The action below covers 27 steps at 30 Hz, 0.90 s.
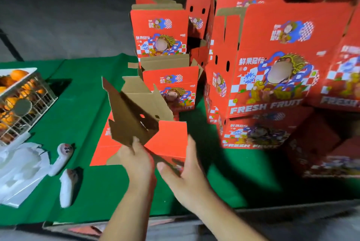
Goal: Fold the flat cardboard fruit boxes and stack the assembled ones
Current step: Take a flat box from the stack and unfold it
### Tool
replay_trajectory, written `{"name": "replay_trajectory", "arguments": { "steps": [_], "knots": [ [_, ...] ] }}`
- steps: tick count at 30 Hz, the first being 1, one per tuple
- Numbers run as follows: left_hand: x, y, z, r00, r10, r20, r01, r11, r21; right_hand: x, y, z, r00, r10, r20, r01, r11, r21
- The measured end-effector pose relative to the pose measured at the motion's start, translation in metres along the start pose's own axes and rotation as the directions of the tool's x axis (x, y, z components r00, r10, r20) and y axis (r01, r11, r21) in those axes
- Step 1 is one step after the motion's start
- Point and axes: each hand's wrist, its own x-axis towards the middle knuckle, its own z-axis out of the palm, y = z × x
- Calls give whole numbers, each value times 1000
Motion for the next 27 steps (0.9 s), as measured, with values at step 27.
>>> {"name": "replay_trajectory", "arguments": {
  "steps": [27],
  "knots": [
    [75, -3, -40, 810, 196, 553, -196, 979, -60, 82, 3, -109, 950, 185, -253, -182, 983, 33]
  ]
}}
